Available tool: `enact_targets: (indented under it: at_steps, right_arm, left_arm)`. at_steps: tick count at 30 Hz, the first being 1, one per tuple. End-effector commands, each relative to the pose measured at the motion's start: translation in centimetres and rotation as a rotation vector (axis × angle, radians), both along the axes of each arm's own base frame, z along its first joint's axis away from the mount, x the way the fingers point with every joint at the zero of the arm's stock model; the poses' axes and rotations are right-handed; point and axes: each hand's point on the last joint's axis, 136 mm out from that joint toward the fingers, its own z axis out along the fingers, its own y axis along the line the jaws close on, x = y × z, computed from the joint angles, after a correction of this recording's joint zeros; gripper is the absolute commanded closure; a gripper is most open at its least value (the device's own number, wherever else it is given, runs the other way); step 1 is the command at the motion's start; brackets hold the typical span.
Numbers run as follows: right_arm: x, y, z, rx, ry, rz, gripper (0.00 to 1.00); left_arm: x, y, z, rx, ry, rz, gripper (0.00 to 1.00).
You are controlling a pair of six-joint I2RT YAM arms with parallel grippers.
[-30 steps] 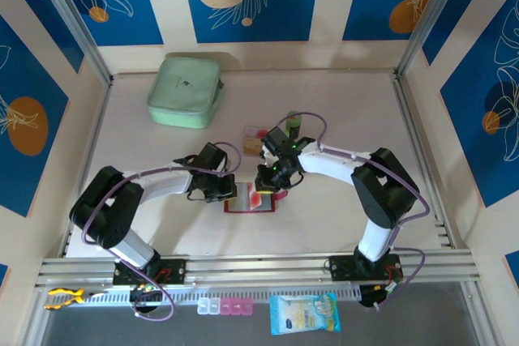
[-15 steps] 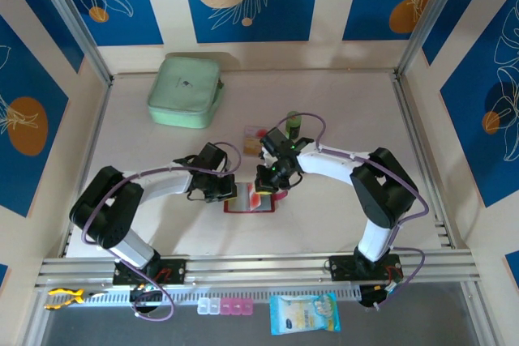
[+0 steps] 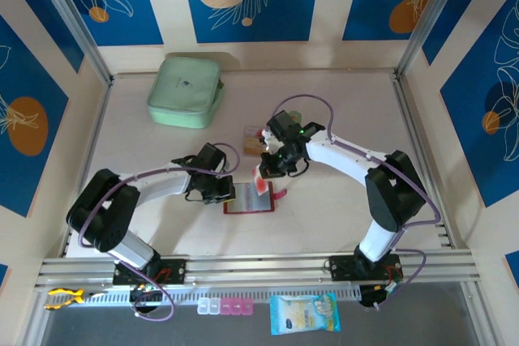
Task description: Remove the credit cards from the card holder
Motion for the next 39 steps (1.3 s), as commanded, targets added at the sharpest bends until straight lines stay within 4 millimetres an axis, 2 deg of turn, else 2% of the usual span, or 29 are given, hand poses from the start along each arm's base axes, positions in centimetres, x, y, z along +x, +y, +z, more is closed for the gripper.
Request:
enact_targets:
  at_steps: [1,9,19,30,39]
  right_arm:
    - [0.6,-0.9,0.9,-0.045,-0.104,0.166,1.0]
    - [3.7,-0.9,3.0,0.008,-0.329,0.45,1.0]
    - [8.7,-3.1,4.3,-0.06,-0.488,0.63,1.0]
    - [13.8,-3.4,5.5,-0.091,-0.565,0.698,1.0]
    - [16.3,-2.3,4.6,-0.095,-0.577,0.742,1.0]
  left_arm:
    - [0.2,-0.1,1.1,-0.002,-0.016,-0.004,0.9]
    - [0.8,-0.3,2.1,-0.009,-0.048,-0.011,0.89]
    - [1.1,-0.3,2.9,-0.024,-0.069,-0.013,0.88]
    - [1.3,0.2,3.3,-0.019,-0.081,-0.005,0.88]
    - [1.1,1.0,2.6,-0.027,-0.065,0.012,0.87]
